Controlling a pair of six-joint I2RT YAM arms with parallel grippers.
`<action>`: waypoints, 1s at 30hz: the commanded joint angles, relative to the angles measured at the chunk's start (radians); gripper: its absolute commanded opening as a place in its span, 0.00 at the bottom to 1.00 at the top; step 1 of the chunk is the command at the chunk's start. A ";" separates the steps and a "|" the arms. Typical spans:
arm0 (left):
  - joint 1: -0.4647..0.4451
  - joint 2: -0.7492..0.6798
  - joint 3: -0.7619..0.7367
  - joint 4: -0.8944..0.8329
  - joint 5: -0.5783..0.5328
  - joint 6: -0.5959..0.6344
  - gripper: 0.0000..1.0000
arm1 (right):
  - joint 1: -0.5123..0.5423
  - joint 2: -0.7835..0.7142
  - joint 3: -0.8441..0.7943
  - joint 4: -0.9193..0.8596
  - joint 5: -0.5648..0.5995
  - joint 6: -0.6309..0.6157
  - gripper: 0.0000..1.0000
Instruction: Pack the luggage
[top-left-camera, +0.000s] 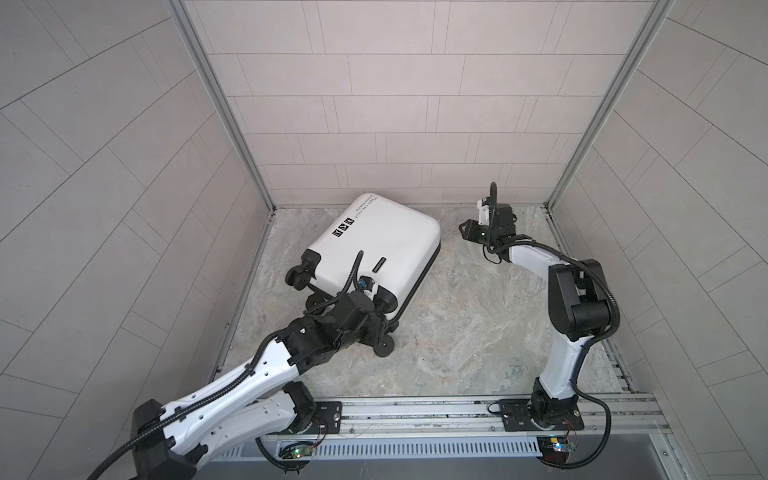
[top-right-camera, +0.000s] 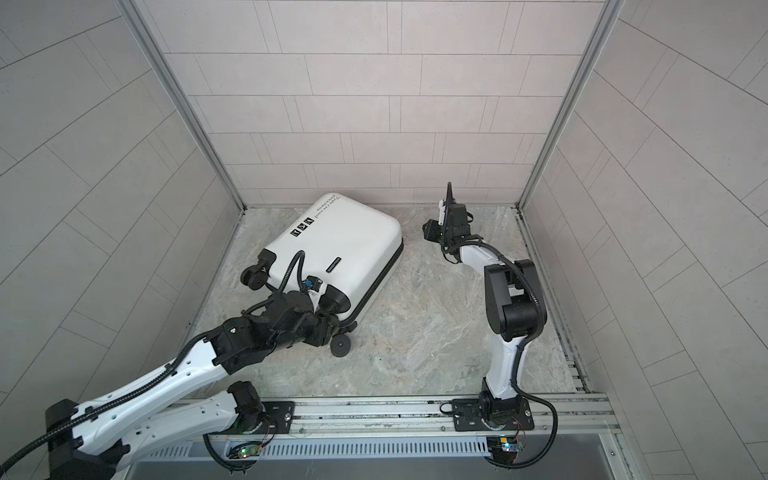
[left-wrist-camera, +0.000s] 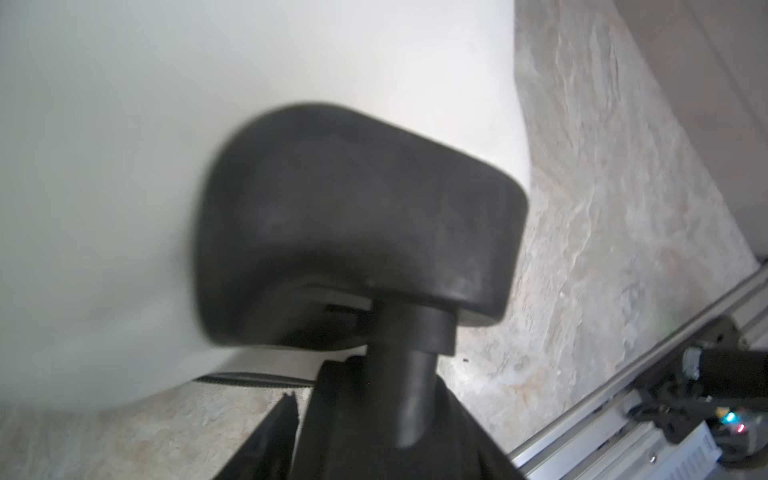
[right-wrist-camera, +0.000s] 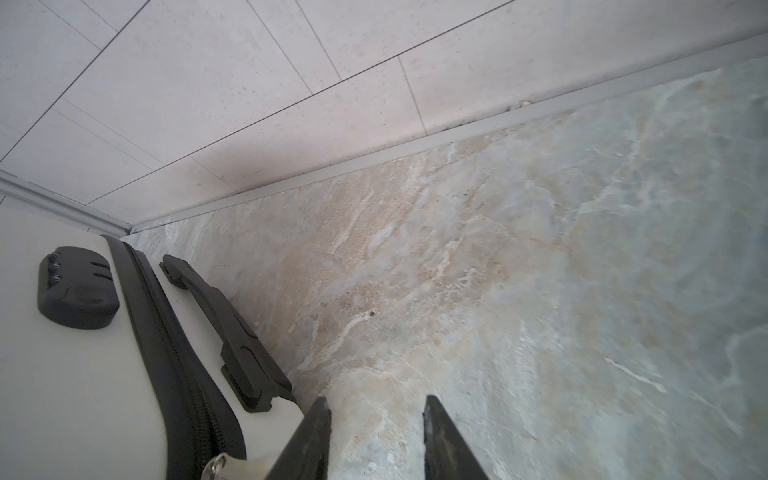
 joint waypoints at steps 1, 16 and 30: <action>0.002 -0.047 0.067 -0.062 -0.058 0.007 0.72 | 0.014 -0.111 -0.083 0.042 0.045 0.005 0.41; 0.147 0.065 0.433 -0.176 -0.163 0.178 0.79 | 0.384 -0.523 -0.460 -0.097 0.343 -0.130 0.42; 0.729 0.433 0.748 -0.194 0.138 0.274 0.79 | 0.711 -0.617 -0.649 -0.025 0.519 -0.087 0.50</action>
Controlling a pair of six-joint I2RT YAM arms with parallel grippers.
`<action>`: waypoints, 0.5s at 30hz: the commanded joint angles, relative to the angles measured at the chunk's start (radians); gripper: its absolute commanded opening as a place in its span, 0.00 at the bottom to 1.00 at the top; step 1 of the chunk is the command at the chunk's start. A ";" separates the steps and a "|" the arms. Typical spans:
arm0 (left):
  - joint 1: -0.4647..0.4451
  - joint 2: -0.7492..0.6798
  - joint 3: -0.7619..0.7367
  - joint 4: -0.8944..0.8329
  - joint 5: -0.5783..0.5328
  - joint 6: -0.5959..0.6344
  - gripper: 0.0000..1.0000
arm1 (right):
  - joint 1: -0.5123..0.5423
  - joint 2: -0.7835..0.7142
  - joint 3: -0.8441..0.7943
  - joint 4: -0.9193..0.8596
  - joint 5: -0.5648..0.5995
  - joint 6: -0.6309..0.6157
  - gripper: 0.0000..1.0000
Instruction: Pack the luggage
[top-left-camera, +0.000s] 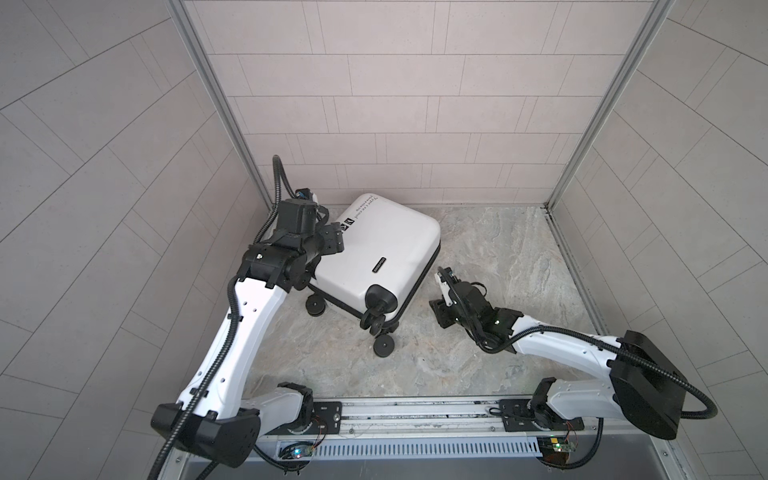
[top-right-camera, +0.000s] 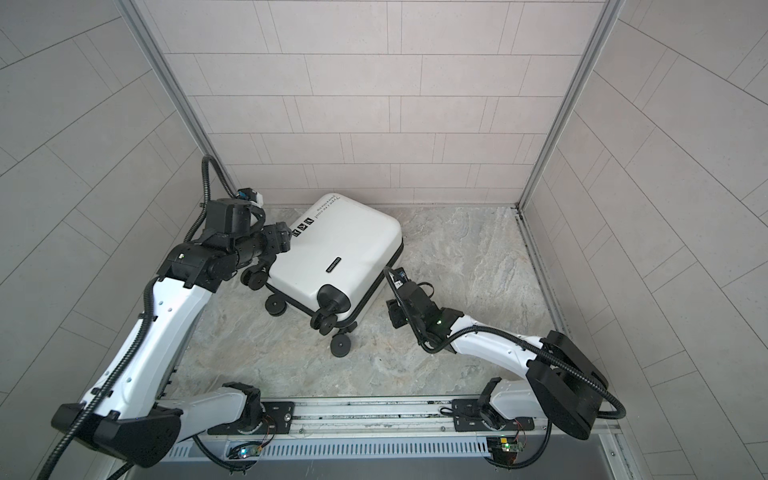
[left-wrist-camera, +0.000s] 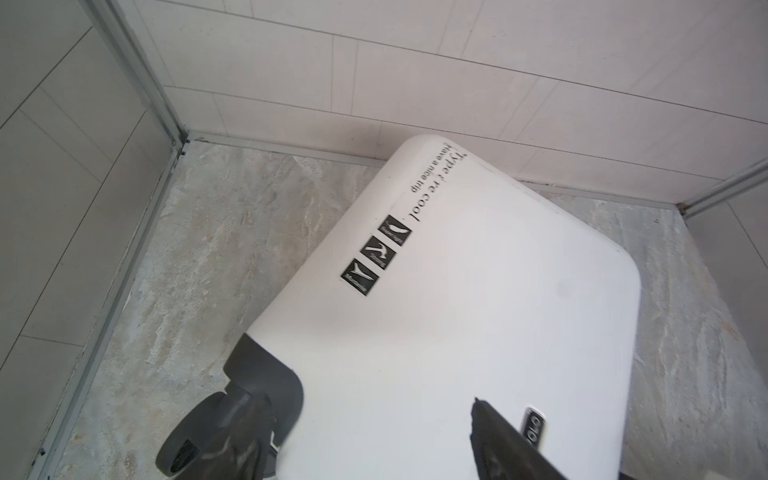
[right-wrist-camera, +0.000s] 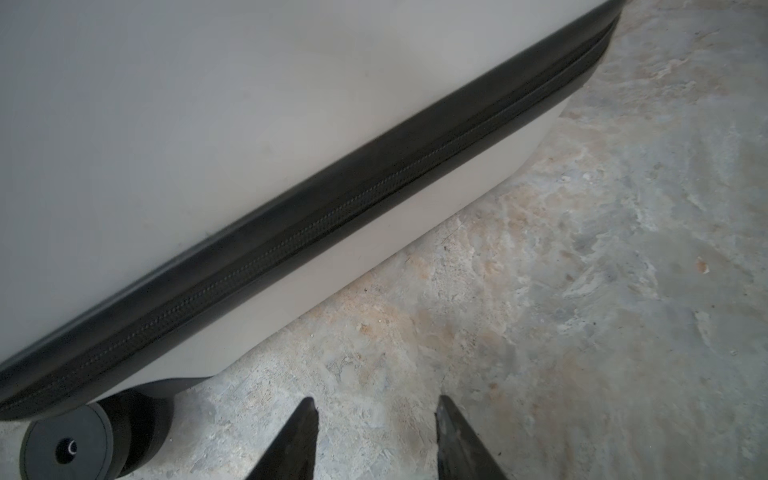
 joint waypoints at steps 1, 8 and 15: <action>0.085 0.082 0.054 -0.014 0.091 0.032 0.79 | 0.028 -0.042 -0.040 0.038 0.074 0.014 0.51; 0.210 0.299 0.159 0.013 0.130 0.024 0.78 | 0.042 -0.114 -0.117 0.084 0.084 0.050 0.61; 0.212 0.676 0.458 -0.123 0.160 0.049 0.73 | 0.098 -0.184 -0.173 0.137 0.109 0.071 0.61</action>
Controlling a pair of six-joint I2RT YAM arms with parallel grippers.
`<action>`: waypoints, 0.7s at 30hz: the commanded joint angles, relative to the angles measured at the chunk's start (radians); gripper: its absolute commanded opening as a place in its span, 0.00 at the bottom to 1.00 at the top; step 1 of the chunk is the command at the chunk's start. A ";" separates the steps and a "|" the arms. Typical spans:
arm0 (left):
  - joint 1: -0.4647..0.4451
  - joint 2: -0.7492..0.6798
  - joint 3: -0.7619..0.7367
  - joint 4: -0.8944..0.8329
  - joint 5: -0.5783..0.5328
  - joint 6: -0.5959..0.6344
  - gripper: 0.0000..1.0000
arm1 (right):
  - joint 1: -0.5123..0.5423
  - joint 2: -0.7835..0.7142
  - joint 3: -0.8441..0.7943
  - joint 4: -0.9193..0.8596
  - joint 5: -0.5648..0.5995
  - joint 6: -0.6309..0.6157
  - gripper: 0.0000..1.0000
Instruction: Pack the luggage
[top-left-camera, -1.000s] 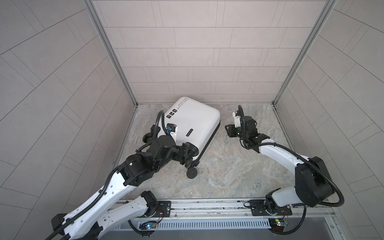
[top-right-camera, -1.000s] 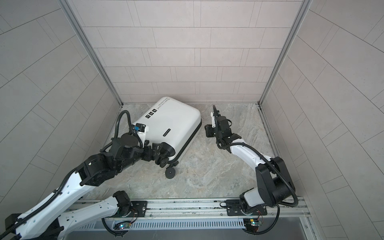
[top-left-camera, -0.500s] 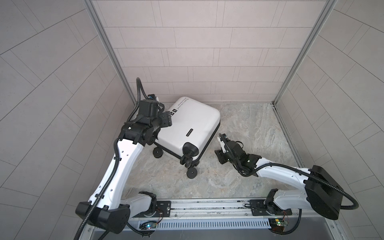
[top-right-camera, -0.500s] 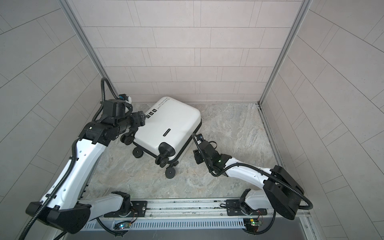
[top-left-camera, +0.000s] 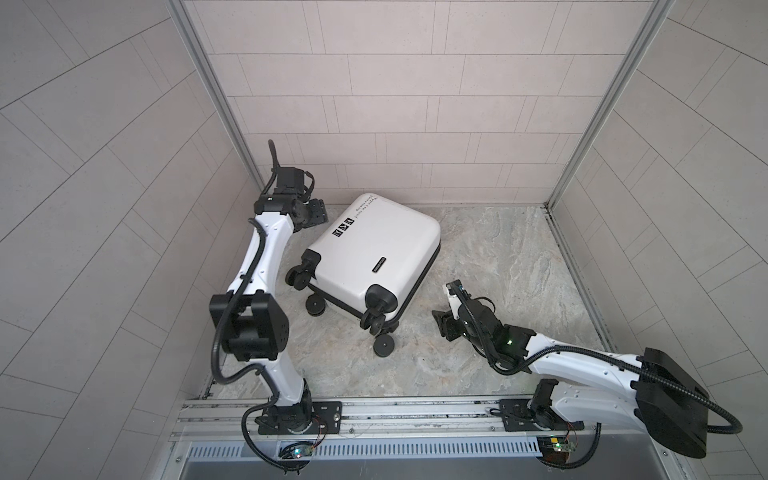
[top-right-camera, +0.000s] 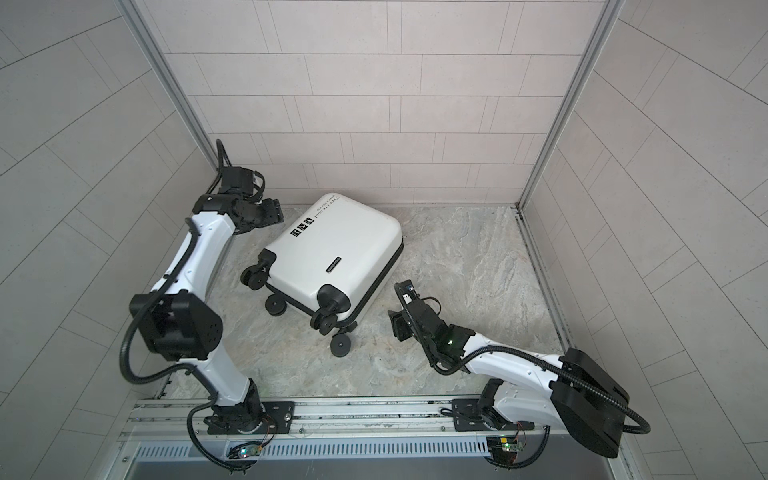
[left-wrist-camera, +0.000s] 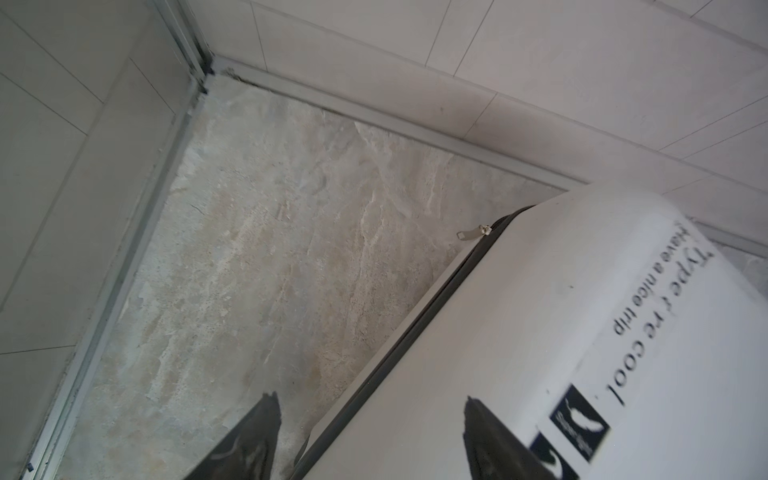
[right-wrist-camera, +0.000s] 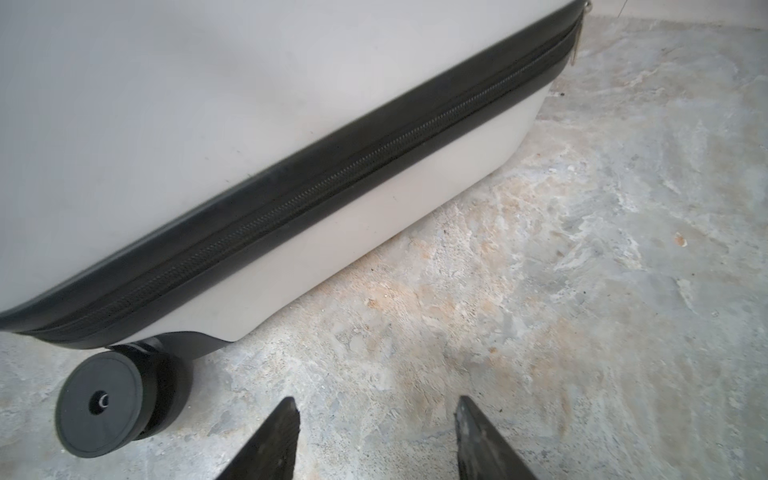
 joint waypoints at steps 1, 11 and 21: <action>-0.003 0.142 0.125 -0.107 0.048 0.024 0.72 | 0.023 -0.028 -0.025 0.053 0.031 0.021 0.60; -0.066 0.474 0.527 -0.361 0.158 0.081 0.70 | 0.093 -0.030 -0.058 0.131 0.045 -0.015 0.59; -0.182 0.560 0.549 -0.346 0.298 0.082 0.70 | 0.129 -0.023 -0.061 0.151 0.066 -0.023 0.59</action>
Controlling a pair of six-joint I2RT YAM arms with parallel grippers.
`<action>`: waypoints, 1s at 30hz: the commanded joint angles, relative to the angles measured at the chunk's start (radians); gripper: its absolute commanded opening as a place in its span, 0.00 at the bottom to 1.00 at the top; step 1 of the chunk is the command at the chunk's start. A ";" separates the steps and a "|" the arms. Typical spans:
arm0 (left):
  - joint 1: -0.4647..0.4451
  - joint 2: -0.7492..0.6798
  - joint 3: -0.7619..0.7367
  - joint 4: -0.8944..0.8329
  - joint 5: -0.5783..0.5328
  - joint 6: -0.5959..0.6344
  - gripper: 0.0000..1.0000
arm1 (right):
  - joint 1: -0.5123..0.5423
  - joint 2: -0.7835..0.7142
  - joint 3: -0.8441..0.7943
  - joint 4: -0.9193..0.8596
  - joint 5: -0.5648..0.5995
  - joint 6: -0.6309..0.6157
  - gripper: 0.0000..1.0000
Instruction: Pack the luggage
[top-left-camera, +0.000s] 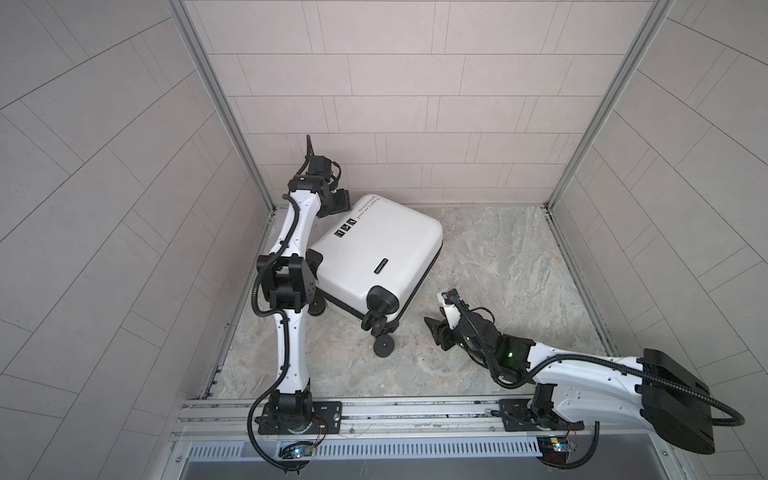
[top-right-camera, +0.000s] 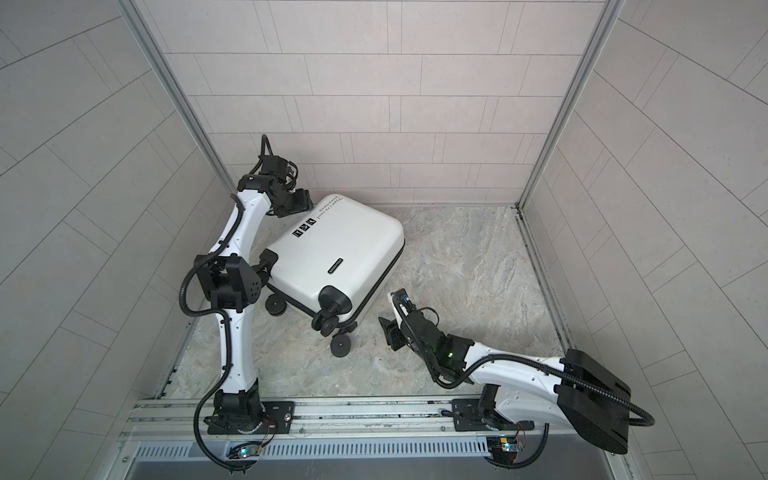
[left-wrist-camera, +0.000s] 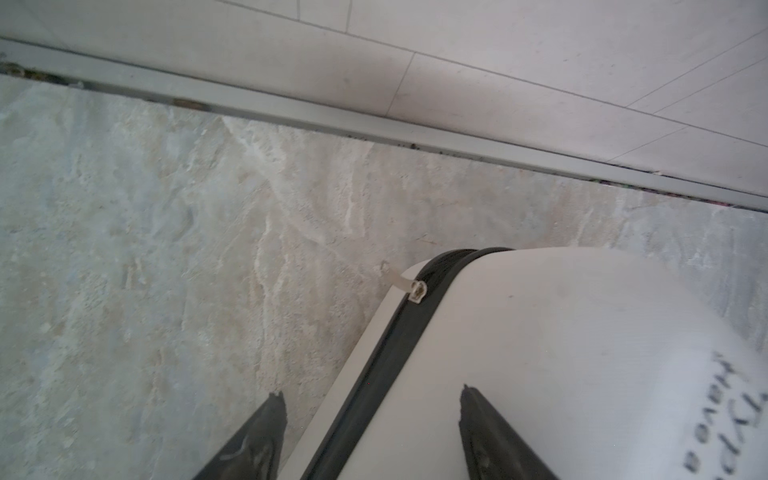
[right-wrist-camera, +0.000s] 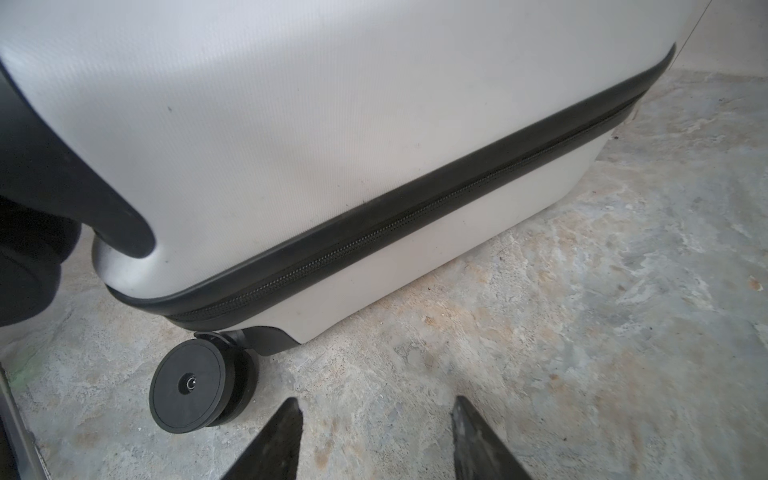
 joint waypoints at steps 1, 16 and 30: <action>-0.103 0.093 -0.021 -0.159 0.162 0.040 0.70 | 0.020 -0.010 -0.010 0.009 0.037 -0.018 0.59; -0.272 0.167 0.044 -0.054 0.243 -0.062 0.70 | 0.087 -0.290 -0.086 -0.136 0.097 -0.019 0.60; -0.319 -0.296 -0.050 0.041 -0.096 -0.069 0.72 | 0.080 -0.694 -0.003 -0.499 0.303 -0.137 0.74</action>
